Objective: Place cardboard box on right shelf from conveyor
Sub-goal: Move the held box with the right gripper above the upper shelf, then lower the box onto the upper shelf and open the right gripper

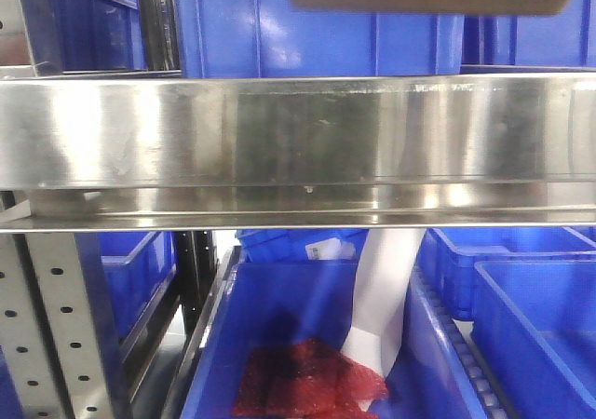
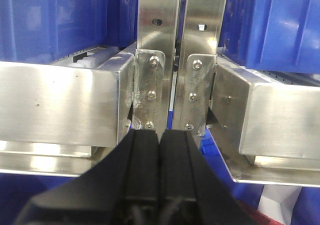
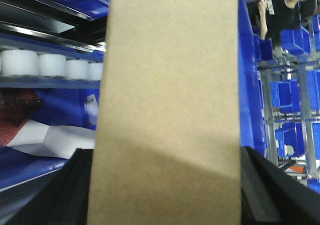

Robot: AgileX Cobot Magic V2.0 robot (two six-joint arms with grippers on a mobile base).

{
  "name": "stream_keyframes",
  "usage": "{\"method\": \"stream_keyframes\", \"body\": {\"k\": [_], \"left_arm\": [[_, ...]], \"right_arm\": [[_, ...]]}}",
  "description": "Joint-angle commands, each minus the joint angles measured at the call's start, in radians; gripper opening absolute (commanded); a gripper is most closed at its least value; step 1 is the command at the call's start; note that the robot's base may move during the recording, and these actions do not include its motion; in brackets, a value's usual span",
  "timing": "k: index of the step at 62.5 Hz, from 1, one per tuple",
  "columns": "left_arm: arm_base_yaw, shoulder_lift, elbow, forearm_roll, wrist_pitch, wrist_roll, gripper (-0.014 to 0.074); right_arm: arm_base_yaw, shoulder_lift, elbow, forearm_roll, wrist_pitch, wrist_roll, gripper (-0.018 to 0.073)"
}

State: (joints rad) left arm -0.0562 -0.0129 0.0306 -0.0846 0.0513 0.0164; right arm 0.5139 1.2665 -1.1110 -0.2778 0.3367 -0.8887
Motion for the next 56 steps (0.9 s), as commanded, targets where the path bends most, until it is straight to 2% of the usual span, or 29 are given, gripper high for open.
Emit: {"method": "stream_keyframes", "body": {"k": [1, 42, 56], "left_arm": [[-0.005, -0.012, -0.004, -0.007, -0.091, -0.005, -0.0119], [-0.005, -0.012, -0.004, -0.007, -0.091, -0.005, -0.0119], [-0.005, -0.012, -0.004, -0.007, -0.091, -0.005, -0.0119]], "right_arm": [[0.004, -0.003, -0.043, -0.008, -0.144, -0.018, 0.0161], [0.027, 0.161, -0.043, 0.007, -0.267, -0.018, 0.0161], [0.027, 0.192, -0.043, 0.041, -0.284, -0.017, 0.0162]]}}
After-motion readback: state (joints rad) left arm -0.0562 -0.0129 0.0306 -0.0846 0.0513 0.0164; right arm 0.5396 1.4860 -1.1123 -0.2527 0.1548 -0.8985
